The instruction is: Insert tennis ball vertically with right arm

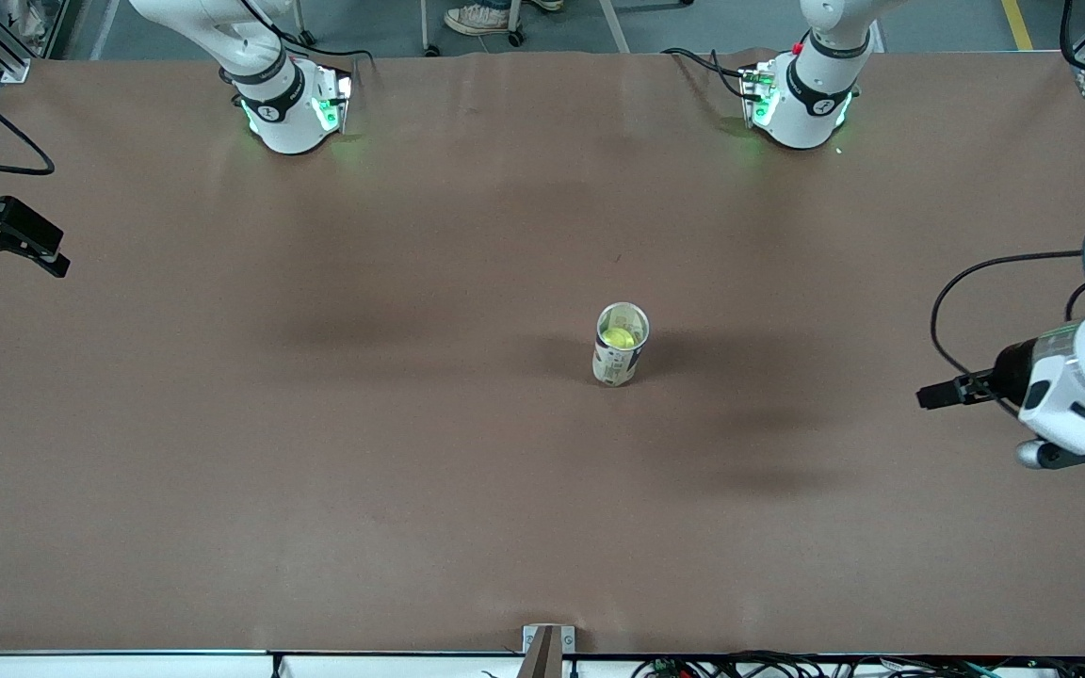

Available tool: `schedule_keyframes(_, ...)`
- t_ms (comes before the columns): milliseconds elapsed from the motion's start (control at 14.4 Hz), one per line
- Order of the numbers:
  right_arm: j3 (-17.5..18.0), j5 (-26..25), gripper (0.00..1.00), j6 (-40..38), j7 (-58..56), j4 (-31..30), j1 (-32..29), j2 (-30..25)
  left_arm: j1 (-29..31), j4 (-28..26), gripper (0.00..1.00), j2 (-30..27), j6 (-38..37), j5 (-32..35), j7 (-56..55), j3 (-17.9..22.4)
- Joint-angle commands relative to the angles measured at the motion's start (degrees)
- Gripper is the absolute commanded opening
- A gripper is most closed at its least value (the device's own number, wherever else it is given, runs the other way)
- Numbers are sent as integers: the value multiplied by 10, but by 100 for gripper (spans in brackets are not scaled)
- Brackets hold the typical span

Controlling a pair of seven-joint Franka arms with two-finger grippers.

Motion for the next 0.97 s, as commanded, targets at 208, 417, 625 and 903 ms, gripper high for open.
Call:
schedule_keyframes(208, 1, -13, 100, 0, 0, -5, 2, -2, -153, -8, 100, -108, -83, -34, 77, 164)
schedule_keyframes(417, 1, -13, 100, 2, 0, -9, 2, -2, -179, -10, 100, -153, -104, -41, 70, 184)
schedule_keyframes(625, 1, -13, 100, 2, 0, -9, 2, -2, -218, -28, 100, -197, -129, -120, 74, 245)
schedule_keyframes(903, 1, -13, 100, 2, 0, -9, 2, -2, -226, -82, 100, -256, -128, -136, 74, 258)
